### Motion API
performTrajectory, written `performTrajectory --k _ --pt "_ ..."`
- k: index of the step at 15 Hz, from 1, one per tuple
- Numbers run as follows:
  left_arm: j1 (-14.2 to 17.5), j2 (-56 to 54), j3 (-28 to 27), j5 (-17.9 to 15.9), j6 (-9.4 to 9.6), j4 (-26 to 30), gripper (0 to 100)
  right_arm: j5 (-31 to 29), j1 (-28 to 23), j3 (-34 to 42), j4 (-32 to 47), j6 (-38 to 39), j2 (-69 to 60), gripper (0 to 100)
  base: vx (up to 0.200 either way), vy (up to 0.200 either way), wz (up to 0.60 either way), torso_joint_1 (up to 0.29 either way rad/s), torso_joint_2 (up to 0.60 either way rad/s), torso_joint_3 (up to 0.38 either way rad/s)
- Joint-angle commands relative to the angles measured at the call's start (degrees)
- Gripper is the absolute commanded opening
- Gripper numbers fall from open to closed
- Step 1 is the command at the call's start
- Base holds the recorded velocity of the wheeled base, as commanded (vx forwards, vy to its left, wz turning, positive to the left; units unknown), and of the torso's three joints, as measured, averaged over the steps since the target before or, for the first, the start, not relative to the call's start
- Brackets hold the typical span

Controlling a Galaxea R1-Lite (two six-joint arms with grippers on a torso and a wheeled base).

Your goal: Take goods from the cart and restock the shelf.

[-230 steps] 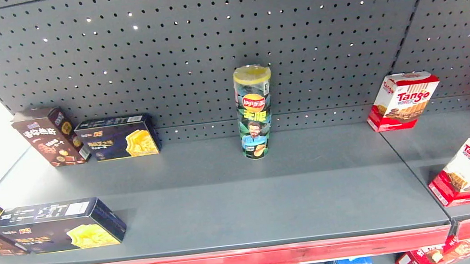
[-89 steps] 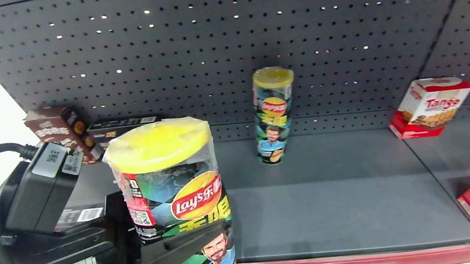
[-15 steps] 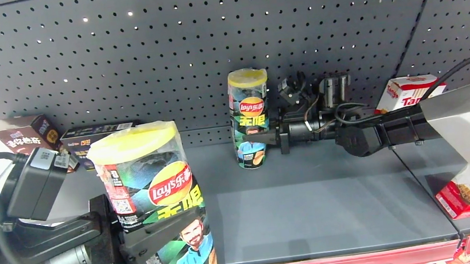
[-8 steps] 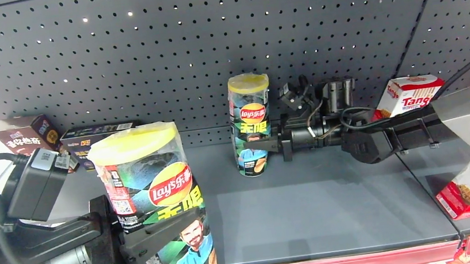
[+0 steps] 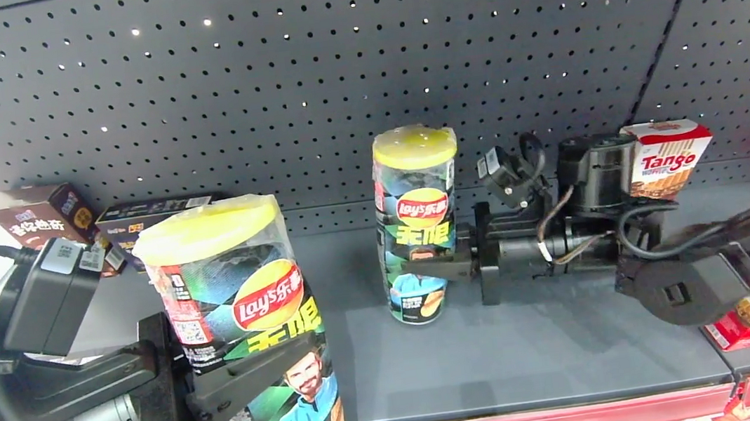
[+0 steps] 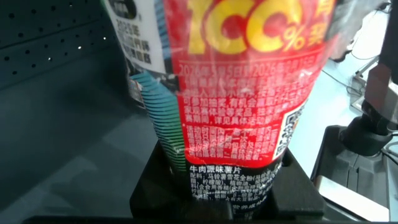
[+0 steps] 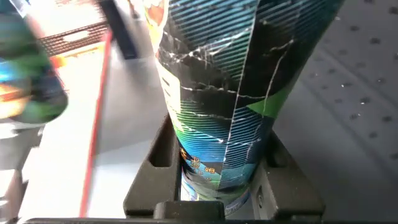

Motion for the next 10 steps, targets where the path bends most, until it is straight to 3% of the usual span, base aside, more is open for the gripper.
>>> performTrajectory --k 1,6,10 --pt "0.01 -0.21 -0.15 -0.01 -0.02 -0.09 0 -0.7 1.86 12.35 -6.22 -0.15 -8.92 0 0.0 0.0 0.0 0.0 0.0 0.0" --pt "0.01 -0.21 -0.15 -0.01 -0.02 0.0 0 -2.02 2.3 23.51 -16.86 -0.32 -7.6 0 0.0 0.0 0.0 0.0 0.0 0.0" --pt "0.01 -0.12 -0.15 -0.01 0.07 0.0 0 -1.76 2.3 25.71 -21.16 -0.32 -4.09 0 0.0 0.0 0.0 0.0 0.0 0.0"
